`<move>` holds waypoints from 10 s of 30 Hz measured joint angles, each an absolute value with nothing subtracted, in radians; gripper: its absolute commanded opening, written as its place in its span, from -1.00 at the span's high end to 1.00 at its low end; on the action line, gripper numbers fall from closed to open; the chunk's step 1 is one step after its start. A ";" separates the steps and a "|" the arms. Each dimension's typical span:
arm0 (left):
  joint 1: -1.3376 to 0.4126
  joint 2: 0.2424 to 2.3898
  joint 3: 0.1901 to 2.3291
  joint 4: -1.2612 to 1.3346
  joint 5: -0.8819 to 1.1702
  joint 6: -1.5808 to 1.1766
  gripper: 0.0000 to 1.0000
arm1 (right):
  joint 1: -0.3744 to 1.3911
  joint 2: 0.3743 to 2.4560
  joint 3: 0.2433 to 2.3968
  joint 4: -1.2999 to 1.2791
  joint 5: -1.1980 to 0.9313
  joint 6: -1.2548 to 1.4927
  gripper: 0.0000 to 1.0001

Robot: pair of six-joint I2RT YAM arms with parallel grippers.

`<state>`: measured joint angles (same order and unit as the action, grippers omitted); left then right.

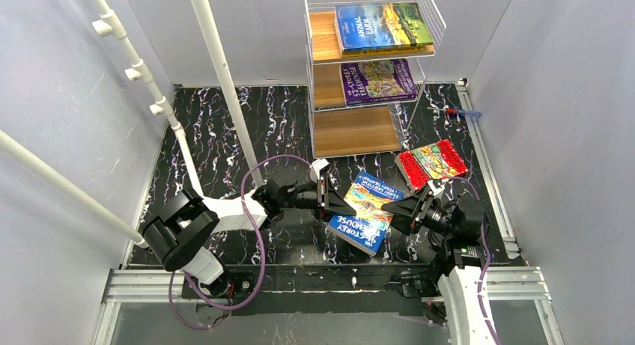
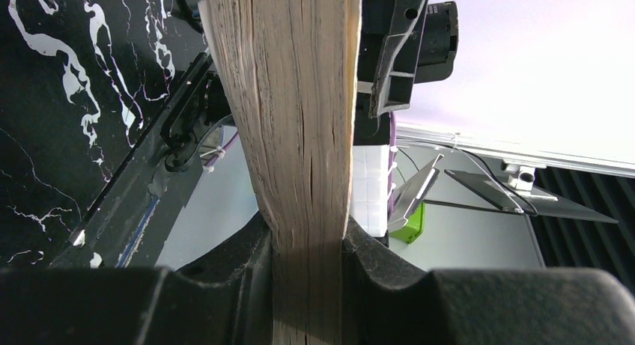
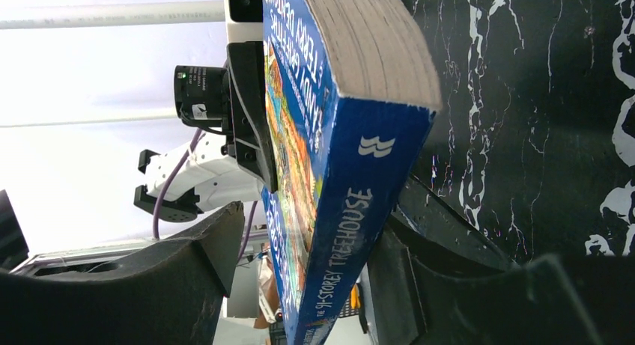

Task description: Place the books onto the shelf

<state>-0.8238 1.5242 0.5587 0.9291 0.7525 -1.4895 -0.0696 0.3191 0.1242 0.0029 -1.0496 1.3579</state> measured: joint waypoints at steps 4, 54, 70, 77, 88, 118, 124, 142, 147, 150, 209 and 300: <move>-0.823 1.524 0.567 0.923 0.749 -1.484 1.00 | -0.070 0.301 0.124 -0.007 -1.055 1.357 -0.22; -0.803 1.258 0.896 0.127 0.575 -1.044 -0.50 | -0.023 0.512 0.226 -0.002 -0.821 1.319 0.97; -0.809 0.971 1.174 -0.411 0.376 -0.660 -0.48 | 0.117 0.731 0.319 0.152 -0.262 1.365 0.97; -0.809 0.955 1.174 -0.460 0.345 -0.647 -0.47 | 0.364 1.003 0.395 0.313 -0.071 1.381 0.97; -0.809 0.844 1.169 -0.496 0.304 -0.644 -0.47 | 0.452 1.282 0.476 0.551 0.229 1.423 0.97; -0.809 0.744 1.174 -0.620 0.262 -0.611 -0.47 | 0.714 1.947 0.777 0.846 0.756 1.628 0.97; -0.809 0.720 1.175 -0.652 0.242 -0.602 -0.47 | 0.709 2.000 0.796 0.866 0.757 1.678 0.97; -0.809 0.711 1.178 -0.667 0.232 -0.598 -0.47 | 0.633 2.033 0.728 1.035 0.579 1.724 0.97; -0.809 0.713 1.178 -0.666 0.232 -0.598 -0.47 | 0.627 2.083 0.728 1.096 0.542 1.721 0.97; -0.809 0.712 1.178 -0.666 0.232 -0.598 -0.47 | 0.627 2.086 0.729 1.106 0.531 1.719 0.97; -0.809 0.720 1.154 -0.627 0.251 -0.620 -0.46 | 0.642 1.843 0.762 0.570 0.404 1.643 0.02; -0.809 0.725 1.126 -0.580 0.274 -0.628 -0.45 | 0.498 1.818 0.768 0.599 0.097 1.335 0.38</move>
<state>-0.8089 0.7250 1.1255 -0.5804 0.2745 -0.6285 0.4980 1.8183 0.7681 0.5991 0.0971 1.3354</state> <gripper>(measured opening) 0.729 0.318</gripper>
